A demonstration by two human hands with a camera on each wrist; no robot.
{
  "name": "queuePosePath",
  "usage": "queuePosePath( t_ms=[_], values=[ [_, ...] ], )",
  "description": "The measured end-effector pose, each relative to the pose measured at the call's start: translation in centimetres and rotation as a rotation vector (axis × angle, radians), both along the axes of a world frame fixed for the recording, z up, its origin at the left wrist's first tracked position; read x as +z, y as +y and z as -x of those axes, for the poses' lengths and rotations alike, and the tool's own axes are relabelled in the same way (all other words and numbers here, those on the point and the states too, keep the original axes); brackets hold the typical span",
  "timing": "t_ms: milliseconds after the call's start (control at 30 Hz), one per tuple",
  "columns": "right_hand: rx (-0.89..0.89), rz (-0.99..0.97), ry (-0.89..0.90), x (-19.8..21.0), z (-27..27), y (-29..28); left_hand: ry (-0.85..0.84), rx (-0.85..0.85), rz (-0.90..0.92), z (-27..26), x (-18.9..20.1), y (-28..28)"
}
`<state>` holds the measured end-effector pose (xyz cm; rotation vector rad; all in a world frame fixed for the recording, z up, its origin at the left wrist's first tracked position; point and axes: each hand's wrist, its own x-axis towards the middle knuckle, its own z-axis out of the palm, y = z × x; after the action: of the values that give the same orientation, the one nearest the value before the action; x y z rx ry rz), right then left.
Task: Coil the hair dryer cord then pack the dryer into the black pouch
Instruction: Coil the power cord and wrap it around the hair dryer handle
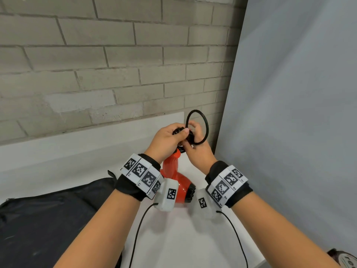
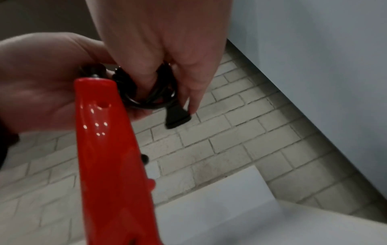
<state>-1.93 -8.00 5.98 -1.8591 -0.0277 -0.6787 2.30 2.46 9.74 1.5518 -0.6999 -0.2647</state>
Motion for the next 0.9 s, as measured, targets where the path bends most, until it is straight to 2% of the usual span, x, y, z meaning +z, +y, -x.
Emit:
queuePosePath(
  t_ms=[133, 300, 400, 600, 767, 900],
  values=[
    [0.103, 0.119, 0.138, -1.7, 0.8, -1.3, 0.057, 0.033, 0.075, -0.2, 0.2, 0.3],
    [-0.011, 0.450, 0.543, -5.0, 1.3, -4.6, 0.066, 0.090, 0.132, -0.1, 0.3, 0.6],
    [-0.002, 0.396, 0.647, -5.4, 1.8, -5.3, 0.043, 0.105, 0.143, 0.3, 0.0, 0.7],
    [0.079, 0.250, 0.415, -2.4, 2.5, -3.8, -0.013, 0.149, 0.190, 1.1, -0.6, 0.8],
    [-0.178, 0.200, 0.242, -0.8, 2.5, -4.2, -0.017, 0.156, 0.257, 2.1, -0.9, 0.6],
    [-0.321, 0.102, -0.011, 2.4, 2.6, -4.9, -0.088, 0.114, 0.127, 1.8, -1.0, 0.3]
  ],
)
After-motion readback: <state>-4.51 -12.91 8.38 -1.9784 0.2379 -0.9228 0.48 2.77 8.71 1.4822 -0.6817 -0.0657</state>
